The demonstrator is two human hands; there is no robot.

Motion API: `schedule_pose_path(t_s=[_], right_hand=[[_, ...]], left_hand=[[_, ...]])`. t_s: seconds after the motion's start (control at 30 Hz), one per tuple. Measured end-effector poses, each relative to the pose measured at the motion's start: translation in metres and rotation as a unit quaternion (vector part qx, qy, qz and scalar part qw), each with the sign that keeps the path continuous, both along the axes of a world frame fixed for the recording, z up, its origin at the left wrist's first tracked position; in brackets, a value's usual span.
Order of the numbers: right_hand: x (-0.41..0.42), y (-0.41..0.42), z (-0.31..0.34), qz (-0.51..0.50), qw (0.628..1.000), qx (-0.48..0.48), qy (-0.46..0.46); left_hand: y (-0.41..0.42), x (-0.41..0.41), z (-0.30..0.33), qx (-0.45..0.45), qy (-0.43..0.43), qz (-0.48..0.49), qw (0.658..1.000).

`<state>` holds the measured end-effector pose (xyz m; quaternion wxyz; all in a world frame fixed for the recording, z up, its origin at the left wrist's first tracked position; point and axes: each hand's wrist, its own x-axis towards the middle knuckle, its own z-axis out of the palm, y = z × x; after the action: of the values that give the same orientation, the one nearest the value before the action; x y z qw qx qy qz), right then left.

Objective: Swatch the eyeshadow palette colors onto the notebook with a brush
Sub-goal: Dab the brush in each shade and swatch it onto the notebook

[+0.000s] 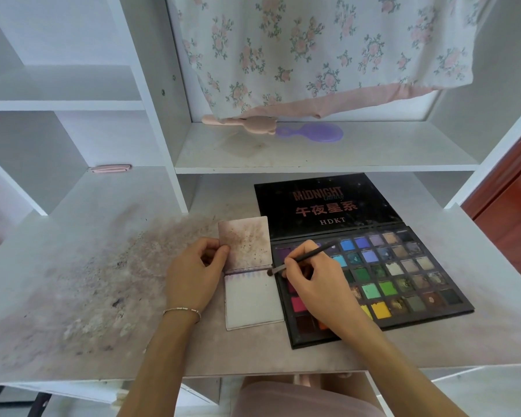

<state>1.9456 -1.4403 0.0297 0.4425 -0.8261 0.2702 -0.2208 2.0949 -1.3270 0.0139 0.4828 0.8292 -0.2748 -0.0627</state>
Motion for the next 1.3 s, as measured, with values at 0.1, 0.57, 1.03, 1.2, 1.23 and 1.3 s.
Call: schedule_pose_path(t_s=[0.1, 0.57, 1.03, 1.2, 1.23, 1.3], right_hand=[[0.001, 0.0, 0.0, -0.004, 1.0, 0.001, -0.002], [0.0, 0.0, -0.001, 0.0, 1.0, 0.003, -0.004], [-0.012, -0.012, 0.007, -0.06, 0.985, 0.073, -0.145], [-0.021, -0.02, 0.009, -0.069, 0.986, 0.071, -0.131], [-0.023, -0.02, 0.008, -0.069, 0.987, 0.07, -0.124], [-0.025, -0.02, 0.005, -0.066, 0.99, 0.066, -0.107]], left_hand=[[0.0, 0.0, 0.0, 0.0, -0.002, 0.0, 1.0], [0.0, 0.001, -0.001, 0.01, -0.009, 0.003, 1.0], [-0.001, 0.0, 0.001, -0.002, -0.001, -0.001, 1.0], [0.0, -0.001, 0.002, -0.006, -0.009, -0.004, 1.0], [0.001, -0.002, 0.002, -0.005, -0.009, -0.004, 1.0], [0.001, -0.002, 0.002, -0.009, -0.002, -0.004, 1.0]])
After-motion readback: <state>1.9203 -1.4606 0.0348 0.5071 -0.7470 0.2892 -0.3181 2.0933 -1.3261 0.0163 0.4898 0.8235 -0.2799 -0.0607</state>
